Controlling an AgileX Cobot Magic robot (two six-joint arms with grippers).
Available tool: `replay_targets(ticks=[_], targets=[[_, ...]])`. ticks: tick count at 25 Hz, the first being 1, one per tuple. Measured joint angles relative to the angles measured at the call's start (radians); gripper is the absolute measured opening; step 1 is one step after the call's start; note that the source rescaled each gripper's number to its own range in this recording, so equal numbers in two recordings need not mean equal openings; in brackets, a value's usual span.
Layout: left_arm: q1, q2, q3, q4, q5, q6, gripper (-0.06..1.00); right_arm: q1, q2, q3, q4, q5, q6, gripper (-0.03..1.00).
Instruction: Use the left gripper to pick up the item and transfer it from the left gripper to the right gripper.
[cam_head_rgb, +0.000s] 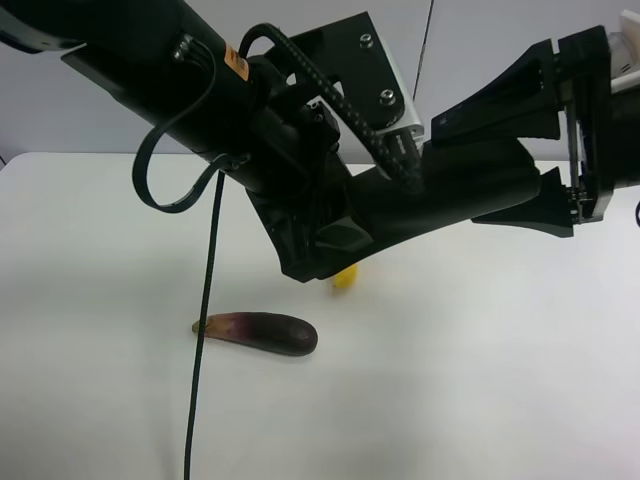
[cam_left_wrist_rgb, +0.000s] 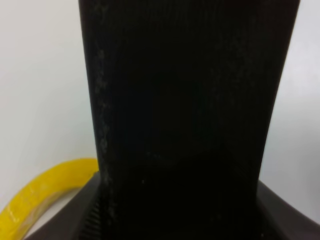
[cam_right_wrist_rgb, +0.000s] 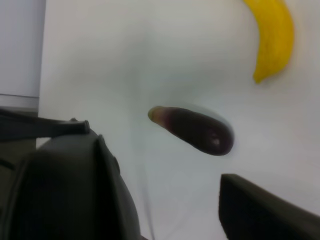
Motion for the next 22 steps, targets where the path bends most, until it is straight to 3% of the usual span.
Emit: replay_targets(ticks=[3,6,8,11,16,17,20,21,22], targets=[[0.000,0.000,0.000,-0.039,-0.012,0.038,0.02,0.000,0.022,0.000,0.002,0.008,0.000,0.87],[0.000,0.000,0.000,-0.078,-0.022,0.069,0.01,0.000,0.042,0.000,0.005,0.014,0.000,0.68],[0.000,0.000,0.000,-0.090,-0.022,0.084,0.01,0.000,0.047,0.000,0.012,0.019,0.000,0.47],[0.000,0.000,0.000,-0.096,-0.022,0.090,0.00,0.001,0.047,-0.002,0.024,0.027,0.000,0.03],[0.000,0.000,0.000,-0.095,-0.020,0.090,0.01,0.001,0.048,-0.003,0.023,0.027,0.000,0.03],[0.000,0.000,0.000,-0.087,-0.020,0.090,0.07,0.001,0.048,-0.003,0.023,0.027,0.000,0.03],[0.000,0.000,0.000,-0.074,-0.037,0.089,0.67,0.001,0.050,-0.003,0.016,0.023,0.000,0.02],[0.000,0.000,0.000,-0.073,-0.040,0.084,0.82,0.001,0.050,-0.003,0.016,0.023,0.000,0.02],[0.000,0.000,0.000,-0.072,-0.043,0.082,0.90,0.001,0.050,-0.003,0.016,0.023,0.000,0.02]])
